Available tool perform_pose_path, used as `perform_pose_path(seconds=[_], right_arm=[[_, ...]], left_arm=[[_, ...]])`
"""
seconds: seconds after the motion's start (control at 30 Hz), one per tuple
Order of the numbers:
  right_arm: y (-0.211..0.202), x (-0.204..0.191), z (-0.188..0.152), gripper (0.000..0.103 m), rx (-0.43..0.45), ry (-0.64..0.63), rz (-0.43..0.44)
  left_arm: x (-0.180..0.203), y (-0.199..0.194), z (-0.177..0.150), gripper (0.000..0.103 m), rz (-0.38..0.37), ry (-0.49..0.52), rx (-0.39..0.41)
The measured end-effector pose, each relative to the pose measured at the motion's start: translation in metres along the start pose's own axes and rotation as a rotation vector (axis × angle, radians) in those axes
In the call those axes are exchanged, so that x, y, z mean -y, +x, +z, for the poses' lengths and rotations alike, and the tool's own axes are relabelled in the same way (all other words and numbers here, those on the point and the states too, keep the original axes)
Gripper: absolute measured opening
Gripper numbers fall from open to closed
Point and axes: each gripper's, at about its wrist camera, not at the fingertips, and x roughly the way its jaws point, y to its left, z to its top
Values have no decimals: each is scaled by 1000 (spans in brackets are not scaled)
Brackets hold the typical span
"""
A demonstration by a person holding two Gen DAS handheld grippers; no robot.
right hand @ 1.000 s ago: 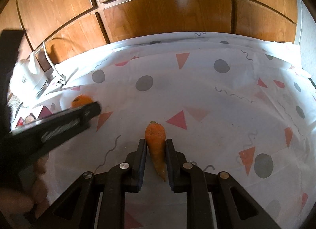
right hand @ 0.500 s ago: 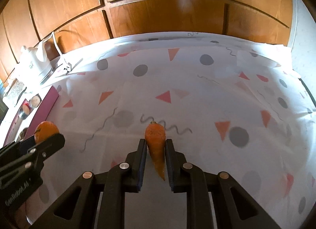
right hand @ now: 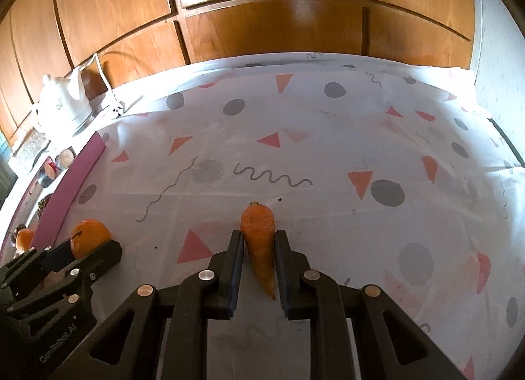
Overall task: Organize fruits
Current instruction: 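Carry the orange with the left tool while the right tool carries the carrot toward the tray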
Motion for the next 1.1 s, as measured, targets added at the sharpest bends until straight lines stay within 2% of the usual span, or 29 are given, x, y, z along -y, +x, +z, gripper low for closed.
perform_pose_path(seconds=[0.77,0.97,1.1], right_arm=[[1,0,-3,19,14,1,5],[1,-4,-4,19,15,-21,-18],[1,-5,-4,19,15,-29,-25]], left_arm=[[0,-4,-2,38,-13,-1,10],[-5,-15,-2,38,-39,-36,-15],[-8,-30,-2,38,-51,-41,1]])
